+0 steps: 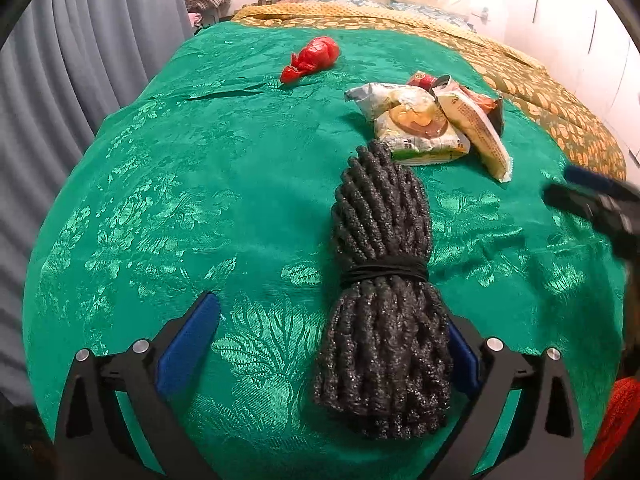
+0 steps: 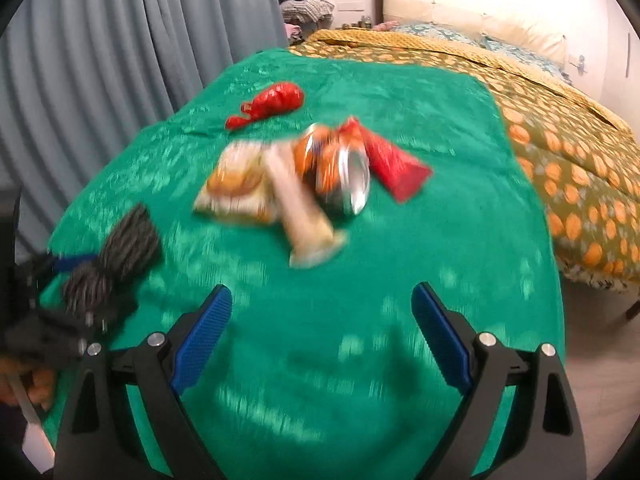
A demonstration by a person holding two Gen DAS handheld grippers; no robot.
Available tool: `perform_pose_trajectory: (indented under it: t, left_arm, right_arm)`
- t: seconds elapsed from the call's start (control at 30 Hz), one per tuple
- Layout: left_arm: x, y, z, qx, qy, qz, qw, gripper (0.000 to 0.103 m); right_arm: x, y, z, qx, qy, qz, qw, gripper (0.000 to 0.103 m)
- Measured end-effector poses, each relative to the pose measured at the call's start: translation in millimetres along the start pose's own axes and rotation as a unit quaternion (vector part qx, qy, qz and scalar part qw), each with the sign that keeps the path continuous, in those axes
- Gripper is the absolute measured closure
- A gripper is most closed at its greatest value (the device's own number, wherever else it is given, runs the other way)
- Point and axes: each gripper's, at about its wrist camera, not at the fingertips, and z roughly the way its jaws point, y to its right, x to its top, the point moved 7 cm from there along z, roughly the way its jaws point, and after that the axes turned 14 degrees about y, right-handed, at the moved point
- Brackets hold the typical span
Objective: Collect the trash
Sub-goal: 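Grasp the black fruit net with the left tool while the right grasps the white snack bar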
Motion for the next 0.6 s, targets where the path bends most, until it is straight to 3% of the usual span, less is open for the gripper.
perform_pose_trajectory:
  t: [0.2, 0.3, 0.37, 0.47, 0.6]
  left_arm:
    - [-0.3, -1.7, -0.1, -0.004, 0.000, -0.003, 1.0000, 0.006]
    - [-0.1, -1.5, 0.5, -0.004, 0.000, -0.004, 1.0000, 0.006]
    - [-0.3, -1.2, 0.3, -0.004, 0.000, -0.004, 1.0000, 0.006]
    - [-0.2, -1.3, 0.2, -0.004, 0.000, -0.003, 1.0000, 0.006]
    - [-0.3, -1.4, 0.3, -0.004, 0.000, -0.003, 1.0000, 0.006]
  right_arm:
    - [7.4, -6.3, 47.9, -0.012, -0.039, -0.055, 0.998, 0.025]
    - [7.0, -8.6, 57.2, 0.004, -0.038, -0.050, 0.998, 0.041]
    - [8.3, -7.5, 51.8, 0.005, -0.038, -0.045, 0.998, 0.067]
    - [6.3, -14.3, 34.1, 0.019, -0.040, -0.049, 0.998, 0.078]
    - [-4.1, -21.4, -2.8, 0.039, -0.066, -0.032, 0.997, 0.078]
